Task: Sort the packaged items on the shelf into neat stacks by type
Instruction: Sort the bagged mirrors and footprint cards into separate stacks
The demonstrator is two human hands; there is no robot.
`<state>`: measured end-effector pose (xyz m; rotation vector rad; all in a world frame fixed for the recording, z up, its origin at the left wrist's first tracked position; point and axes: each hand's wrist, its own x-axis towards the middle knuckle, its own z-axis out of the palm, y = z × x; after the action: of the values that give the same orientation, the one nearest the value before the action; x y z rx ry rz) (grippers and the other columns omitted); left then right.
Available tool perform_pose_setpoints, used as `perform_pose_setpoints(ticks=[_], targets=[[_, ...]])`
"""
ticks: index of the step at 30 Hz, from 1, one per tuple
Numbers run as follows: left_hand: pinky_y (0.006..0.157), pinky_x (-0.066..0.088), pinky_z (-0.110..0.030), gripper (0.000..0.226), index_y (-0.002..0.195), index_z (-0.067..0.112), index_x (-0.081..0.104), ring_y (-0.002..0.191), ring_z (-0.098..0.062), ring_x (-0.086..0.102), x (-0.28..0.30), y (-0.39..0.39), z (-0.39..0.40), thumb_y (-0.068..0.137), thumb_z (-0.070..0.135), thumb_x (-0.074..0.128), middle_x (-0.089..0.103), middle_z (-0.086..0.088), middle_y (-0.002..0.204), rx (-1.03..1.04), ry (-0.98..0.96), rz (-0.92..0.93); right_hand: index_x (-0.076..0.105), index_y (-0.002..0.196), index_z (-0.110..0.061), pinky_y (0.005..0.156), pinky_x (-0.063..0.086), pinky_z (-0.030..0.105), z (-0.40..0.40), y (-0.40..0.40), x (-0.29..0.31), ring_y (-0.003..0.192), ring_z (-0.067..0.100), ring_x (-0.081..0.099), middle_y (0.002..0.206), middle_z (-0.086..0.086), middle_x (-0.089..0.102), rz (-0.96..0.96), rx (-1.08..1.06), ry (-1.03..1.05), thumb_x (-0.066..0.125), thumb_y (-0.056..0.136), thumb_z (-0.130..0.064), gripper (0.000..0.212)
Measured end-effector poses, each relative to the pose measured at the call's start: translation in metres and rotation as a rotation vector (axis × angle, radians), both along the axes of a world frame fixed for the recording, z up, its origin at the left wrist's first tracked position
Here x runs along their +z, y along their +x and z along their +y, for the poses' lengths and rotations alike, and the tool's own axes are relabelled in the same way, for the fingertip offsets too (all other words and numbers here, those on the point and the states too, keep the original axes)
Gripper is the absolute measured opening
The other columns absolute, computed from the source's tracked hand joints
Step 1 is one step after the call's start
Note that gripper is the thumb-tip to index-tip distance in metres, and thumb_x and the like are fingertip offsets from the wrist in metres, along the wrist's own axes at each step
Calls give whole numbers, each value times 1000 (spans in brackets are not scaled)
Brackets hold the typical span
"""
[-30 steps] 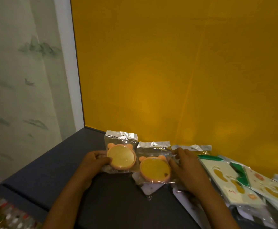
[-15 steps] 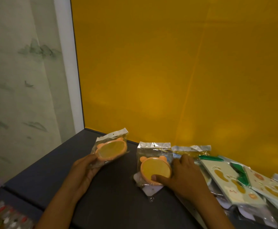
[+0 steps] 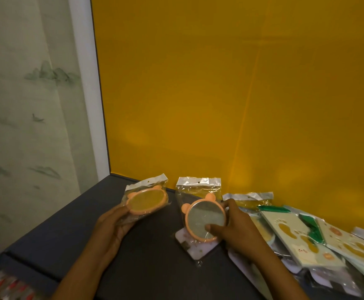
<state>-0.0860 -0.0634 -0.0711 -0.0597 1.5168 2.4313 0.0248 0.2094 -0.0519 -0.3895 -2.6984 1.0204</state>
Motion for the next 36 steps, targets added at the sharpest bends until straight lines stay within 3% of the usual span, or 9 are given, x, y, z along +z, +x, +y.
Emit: perform_pose_setpoints(ticks=[6, 10, 16, 19, 22, 26, 30, 34, 36], targets=[[77, 54, -34, 23, 113, 7, 60, 97, -27, 65, 3, 4, 2, 92, 8, 53, 65, -16, 109, 28, -34, 22, 50, 109, -27, 77, 57, 38, 5, 2, 4, 87, 13, 66, 97, -2, 68, 72, -51, -319, 67, 87, -17, 29], [84, 52, -40, 19, 109, 11, 61, 104, -30, 62, 3, 4, 4, 91, 10, 56, 63, -16, 114, 55, -63, 24, 51, 119, -31, 67, 56, 32, 6, 7, 7, 88, 21, 68, 105, 5, 67, 83, -75, -509, 60, 91, -15, 33], [95, 49, -46, 41, 130, 7, 54, 112, -32, 58, 15, 18, 10, 89, 12, 59, 57, -19, 125, 82, -88, 3, 54, 120, -25, 54, 51, 17, 7, 37, 19, 79, 10, 69, 102, 0, 68, 245, -120, -683, 65, 89, -9, 37], [87, 52, -39, 36, 127, 9, 56, 109, -27, 60, 31, 44, 18, 91, 10, 56, 61, -12, 119, 46, -43, 46, 55, 120, -26, 57, 54, 20, 13, 66, 23, 80, 15, 72, 102, 5, 71, 306, -145, -732, 67, 87, -11, 38], [83, 52, -37, 30, 121, 8, 59, 105, -25, 62, 47, 81, 30, 92, 6, 53, 64, -10, 114, -8, 9, 65, 58, 115, -32, 69, 58, 38, 24, 100, 23, 81, 20, 73, 94, 5, 75, 367, -197, -770, 69, 86, -13, 37], [73, 59, -28, 20, 102, 12, 65, 95, -18, 66, 57, 132, 52, 93, 3, 49, 71, -3, 99, -80, 36, 116, 61, 113, -34, 71, 57, 38, 38, 147, 22, 88, 25, 73, 103, 7, 74, 432, -244, -781, 72, 83, -14, 38], [70, 60, -28, 25, 112, 6, 63, 96, -22, 68, 61, 183, 80, 93, 0, 48, 72, -10, 103, -153, 83, 119, 60, 116, -30, 68, 56, 33, 56, 210, 28, 84, 25, 73, 100, 8, 74, 489, -283, -755, 71, 84, -12, 38], [59, 58, -23, 22, 104, 5, 66, 83, -16, 73, 66, 231, 109, 92, -1, 49, 75, -8, 97, -232, 106, 154, 61, 115, -27, 74, 58, 36, 75, 274, 31, 79, 22, 72, 93, 5, 74, 544, -358, -707, 70, 84, -11, 36], [60, 58, -23, 21, 103, 6, 66, 81, -14, 73, 66, 255, 125, 92, -1, 50, 75, -6, 95, -247, 115, 145, 59, 116, -26, 74, 59, 38, 88, 307, 30, 85, 25, 71, 102, 8, 72, 553, -391, -706, 71, 84, -13, 36]])
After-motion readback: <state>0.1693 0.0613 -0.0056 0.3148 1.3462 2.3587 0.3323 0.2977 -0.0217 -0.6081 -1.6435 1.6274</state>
